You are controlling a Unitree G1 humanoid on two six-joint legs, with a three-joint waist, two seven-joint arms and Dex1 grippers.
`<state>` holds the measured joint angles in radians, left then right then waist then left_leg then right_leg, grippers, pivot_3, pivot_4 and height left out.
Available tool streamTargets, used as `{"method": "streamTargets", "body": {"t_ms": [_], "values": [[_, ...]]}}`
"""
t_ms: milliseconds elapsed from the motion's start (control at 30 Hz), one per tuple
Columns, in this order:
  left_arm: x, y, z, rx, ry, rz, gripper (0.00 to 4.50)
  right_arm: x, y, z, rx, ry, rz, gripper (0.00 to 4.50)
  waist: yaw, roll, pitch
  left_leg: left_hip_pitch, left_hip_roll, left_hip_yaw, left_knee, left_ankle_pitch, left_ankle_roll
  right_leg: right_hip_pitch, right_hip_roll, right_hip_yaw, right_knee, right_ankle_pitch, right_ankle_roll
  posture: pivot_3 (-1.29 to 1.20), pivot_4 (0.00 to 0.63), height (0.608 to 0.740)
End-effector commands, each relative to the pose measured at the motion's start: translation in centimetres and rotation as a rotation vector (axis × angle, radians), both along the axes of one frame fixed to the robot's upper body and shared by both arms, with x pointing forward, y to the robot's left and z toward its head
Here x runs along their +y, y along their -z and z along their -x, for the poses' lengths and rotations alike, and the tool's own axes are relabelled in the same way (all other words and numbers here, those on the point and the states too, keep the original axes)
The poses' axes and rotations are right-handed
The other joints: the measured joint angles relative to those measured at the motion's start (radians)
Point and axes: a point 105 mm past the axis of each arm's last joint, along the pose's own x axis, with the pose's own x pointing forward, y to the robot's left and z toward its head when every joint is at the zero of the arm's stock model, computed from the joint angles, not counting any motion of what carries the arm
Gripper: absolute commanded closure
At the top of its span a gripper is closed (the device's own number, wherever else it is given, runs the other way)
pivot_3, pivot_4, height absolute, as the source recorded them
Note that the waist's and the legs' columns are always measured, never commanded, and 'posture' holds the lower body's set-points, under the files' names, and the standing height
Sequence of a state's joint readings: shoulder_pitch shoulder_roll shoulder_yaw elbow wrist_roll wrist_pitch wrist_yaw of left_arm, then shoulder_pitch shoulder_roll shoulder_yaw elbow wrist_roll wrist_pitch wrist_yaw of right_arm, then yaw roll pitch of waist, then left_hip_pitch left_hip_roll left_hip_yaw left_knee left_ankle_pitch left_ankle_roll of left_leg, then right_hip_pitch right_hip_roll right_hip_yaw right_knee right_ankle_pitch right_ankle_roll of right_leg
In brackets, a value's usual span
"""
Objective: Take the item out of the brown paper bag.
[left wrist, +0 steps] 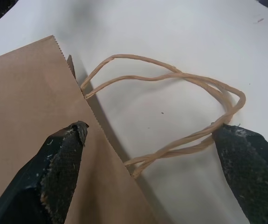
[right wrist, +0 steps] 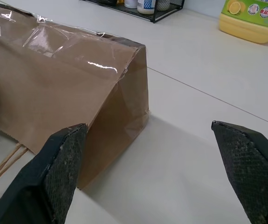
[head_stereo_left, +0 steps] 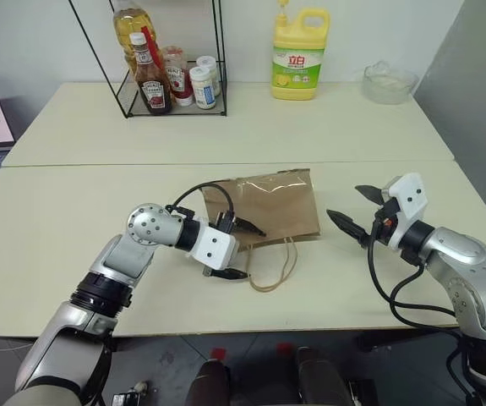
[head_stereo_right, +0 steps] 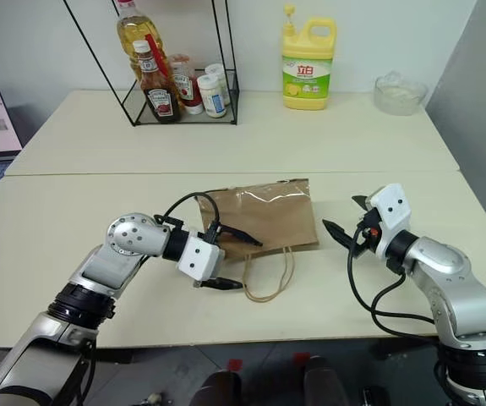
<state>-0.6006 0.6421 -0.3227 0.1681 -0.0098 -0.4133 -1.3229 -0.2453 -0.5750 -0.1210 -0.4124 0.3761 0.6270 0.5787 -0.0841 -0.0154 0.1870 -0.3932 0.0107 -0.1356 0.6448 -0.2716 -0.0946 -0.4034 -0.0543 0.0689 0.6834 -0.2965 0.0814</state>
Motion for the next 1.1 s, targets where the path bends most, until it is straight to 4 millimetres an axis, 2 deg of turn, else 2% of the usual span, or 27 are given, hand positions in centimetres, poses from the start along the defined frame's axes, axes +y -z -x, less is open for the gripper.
{"method": "streamTargets", "body": {"t_ms": [33,200,300,533,700,733,867,1100], "values": [[-0.9,-0.6,0.0,-0.037,0.023,0.022,0.0,0.0,-1.3,0.4,-0.052,0.001,-0.004,0.02,0.0,0.0,0.0,0.0,0.0,0.0,0.0,0.0,0.0,0.0,0.0,0.0,0.0,0.0,0.0,0.0,0.15,0.74],[-1.8,-0.6,0.5,-0.01,0.036,0.06,0.0,0.0,-1.3,0.3,-0.055,0.006,0.0,0.02,0.0,0.0,0.0,0.0,0.0,0.0,0.0,0.0,0.0,0.0,0.0,0.0,0.0,0.0,0.0,0.0,0.15,0.74],[-2.0,-0.6,0.9,0.014,0.046,0.067,0.6,-0.2,-1.2,0.2,-0.055,0.008,0.011,0.0,0.0,0.0,0.0,0.0,0.0,0.0,0.0,0.0,0.0,0.0,0.0,0.0,0.0,0.0,0.0,0.0,0.15,0.74],[-1.6,-0.5,1.4,0.046,0.054,0.068,2.72,-0.5,-1.3,0.0,-0.059,0.009,0.017,0.0,0.0,0.0,0.0,0.0,0.0,0.0,0.0,0.0,0.0,0.0,0.0,0.0,0.0,0.0,0.0,0.0,0.15,0.74],[-1.8,-1.3,0.6,0.099,-0.015,0.142,4.29,-0.7,-1.4,0.0,-0.06,0.008,0.026,0.0,0.0,0.0,0.0,0.0,0.0,0.0,0.0,0.0,0.0,0.0,0.0,0.0,0.0,0.0,0.0,0.0,0.15,0.74],[-1.8,-1.7,0.4,0.124,-0.043,0.173,4.47,-0.8,-1.3,0.0,-0.058,0.007,0.032,0.0,0.0,0.0,0.0,0.0,0.0,0.0,0.0,0.0,0.0,0.0,0.0,0.0,0.0,0.0,0.0,0.0,0.15,0.74],[-1.5,-3.5,-0.7,0.247,-0.174,0.278,4.47,-1.2,-0.3,1.2,-0.041,-0.062,0.155,0.0,0.0,0.0,0.0,0.0,0.0,0.0,0.0,0.0,0.0,0.0,0.0,0.0,0.0,0.0,0.0,0.0,0.15,0.74],[-1.4,-5.7,-1.9,0.454,-0.369,0.476,4.47,-0.2,3.5,5.4,0.005,-0.402,0.444,0.0,0.0,0.0,0.0,0.0,0.0,0.0,0.001,0.0,0.0,0.001,0.0,0.0,0.0,0.0,0.0,0.0,0.15,0.74]]}}
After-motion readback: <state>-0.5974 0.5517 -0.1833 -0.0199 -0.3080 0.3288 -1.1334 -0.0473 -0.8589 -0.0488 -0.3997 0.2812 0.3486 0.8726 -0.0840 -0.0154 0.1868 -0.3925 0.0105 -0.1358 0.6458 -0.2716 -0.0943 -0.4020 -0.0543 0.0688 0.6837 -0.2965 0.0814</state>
